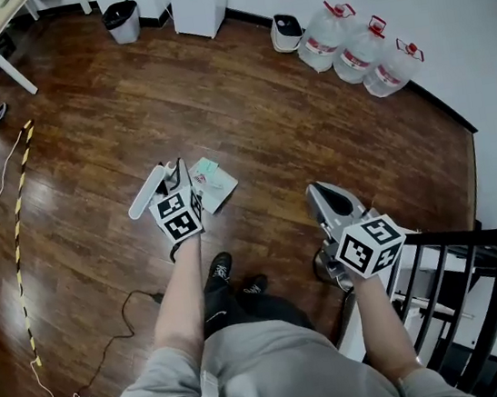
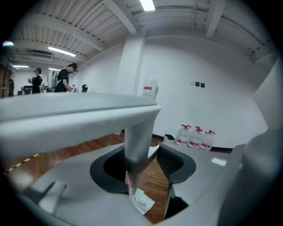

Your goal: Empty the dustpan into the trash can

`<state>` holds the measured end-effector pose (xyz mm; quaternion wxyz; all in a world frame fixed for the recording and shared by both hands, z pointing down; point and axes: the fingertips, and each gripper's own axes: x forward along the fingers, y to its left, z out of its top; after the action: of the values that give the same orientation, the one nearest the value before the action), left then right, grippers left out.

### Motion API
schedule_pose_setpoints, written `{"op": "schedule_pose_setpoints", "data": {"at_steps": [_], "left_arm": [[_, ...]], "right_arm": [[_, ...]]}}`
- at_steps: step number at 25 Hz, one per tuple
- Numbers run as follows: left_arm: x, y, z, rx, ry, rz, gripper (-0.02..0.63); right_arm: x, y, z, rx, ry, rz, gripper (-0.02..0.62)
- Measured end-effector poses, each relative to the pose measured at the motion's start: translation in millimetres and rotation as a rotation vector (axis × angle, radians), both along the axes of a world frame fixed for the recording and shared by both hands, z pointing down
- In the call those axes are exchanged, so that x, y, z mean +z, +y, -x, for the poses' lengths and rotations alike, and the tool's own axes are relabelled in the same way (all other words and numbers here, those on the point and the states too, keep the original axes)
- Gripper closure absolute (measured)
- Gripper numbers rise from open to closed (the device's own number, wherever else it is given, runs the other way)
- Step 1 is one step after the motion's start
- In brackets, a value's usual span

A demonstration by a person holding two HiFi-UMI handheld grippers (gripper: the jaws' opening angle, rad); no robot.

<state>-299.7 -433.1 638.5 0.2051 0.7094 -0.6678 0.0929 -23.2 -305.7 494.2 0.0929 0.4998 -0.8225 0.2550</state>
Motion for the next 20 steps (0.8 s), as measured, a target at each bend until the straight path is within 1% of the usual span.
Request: {"op": "schedule_pose_setpoints", "data": {"at_steps": [5, 10, 16, 20], "left_arm": [[-38, 1, -11, 0.171, -0.020, -0.056, 0.414], [-88, 7, -36, 0.368, 0.002, -0.107, 0.414], [-152, 19, -100, 0.635, 0.062, -0.157, 0.414], [-201, 29, -152, 0.821, 0.108, -0.207, 0.414]], "right_arm": [[-13, -1, 8, 0.038, -0.006, -0.033, 0.595], [-35, 2, 6, 0.111, -0.004, -0.086, 0.597], [-64, 18, -30, 0.260, 0.017, -0.148, 0.595], [-82, 39, -62, 0.381, 0.039, -0.181, 0.597]]}}
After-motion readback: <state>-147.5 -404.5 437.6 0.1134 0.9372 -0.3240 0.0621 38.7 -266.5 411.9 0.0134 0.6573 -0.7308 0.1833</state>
